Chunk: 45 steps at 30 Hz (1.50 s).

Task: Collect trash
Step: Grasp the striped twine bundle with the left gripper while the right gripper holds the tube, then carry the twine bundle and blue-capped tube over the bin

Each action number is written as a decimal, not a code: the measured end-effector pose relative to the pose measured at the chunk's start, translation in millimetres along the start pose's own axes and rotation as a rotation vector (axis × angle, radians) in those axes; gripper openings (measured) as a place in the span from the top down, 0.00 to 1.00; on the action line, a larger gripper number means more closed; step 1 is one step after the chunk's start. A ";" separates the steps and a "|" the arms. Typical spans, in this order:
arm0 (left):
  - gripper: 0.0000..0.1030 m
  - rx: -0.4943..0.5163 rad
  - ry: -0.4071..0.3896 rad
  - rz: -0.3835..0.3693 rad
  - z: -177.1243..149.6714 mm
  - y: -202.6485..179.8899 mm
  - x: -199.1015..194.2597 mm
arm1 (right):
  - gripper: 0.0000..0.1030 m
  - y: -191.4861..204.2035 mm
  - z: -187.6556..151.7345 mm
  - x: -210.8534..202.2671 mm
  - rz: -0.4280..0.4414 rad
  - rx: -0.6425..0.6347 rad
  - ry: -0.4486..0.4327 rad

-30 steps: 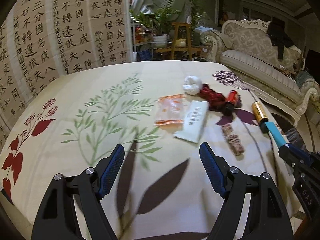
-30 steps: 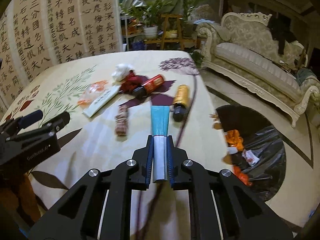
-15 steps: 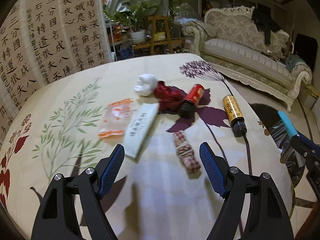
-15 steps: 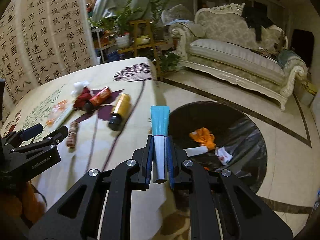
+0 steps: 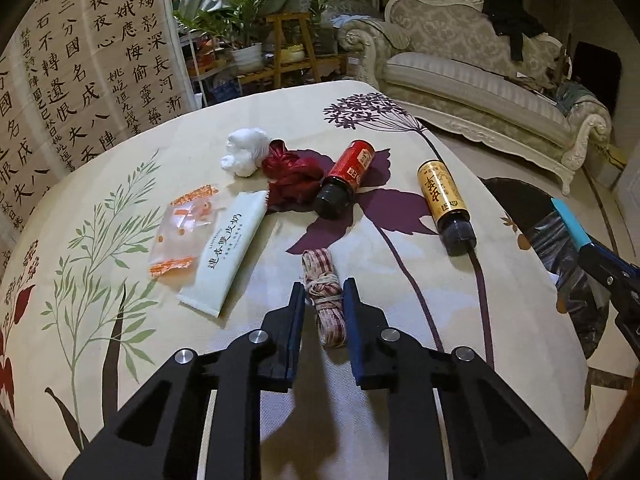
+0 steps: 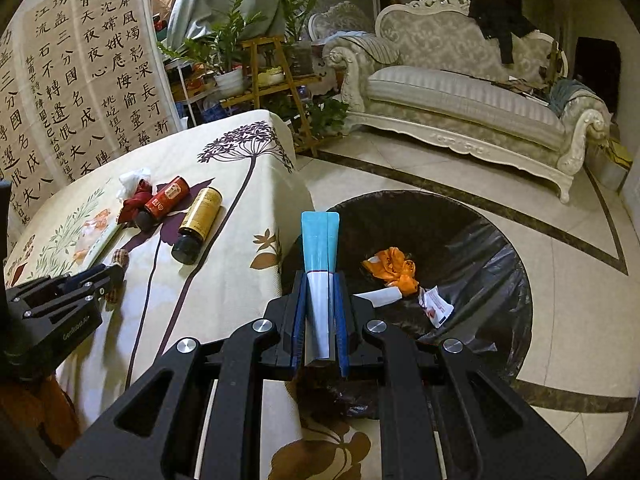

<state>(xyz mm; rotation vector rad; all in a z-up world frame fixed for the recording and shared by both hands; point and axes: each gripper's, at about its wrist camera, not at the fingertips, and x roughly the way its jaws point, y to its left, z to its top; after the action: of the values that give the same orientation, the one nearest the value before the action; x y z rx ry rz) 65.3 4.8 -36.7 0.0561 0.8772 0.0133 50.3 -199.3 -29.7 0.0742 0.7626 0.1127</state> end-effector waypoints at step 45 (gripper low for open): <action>0.81 0.255 -0.162 -0.213 55.7 -145.9 12.0 | 0.86 -96.1 21.1 14.7 -0.186 0.126 -0.053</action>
<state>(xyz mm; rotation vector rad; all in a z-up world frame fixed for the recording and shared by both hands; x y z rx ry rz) 114.1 -142.8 -18.4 0.1987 0.7150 -0.2989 82.6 -293.2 -34.9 0.1248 0.7198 -0.1138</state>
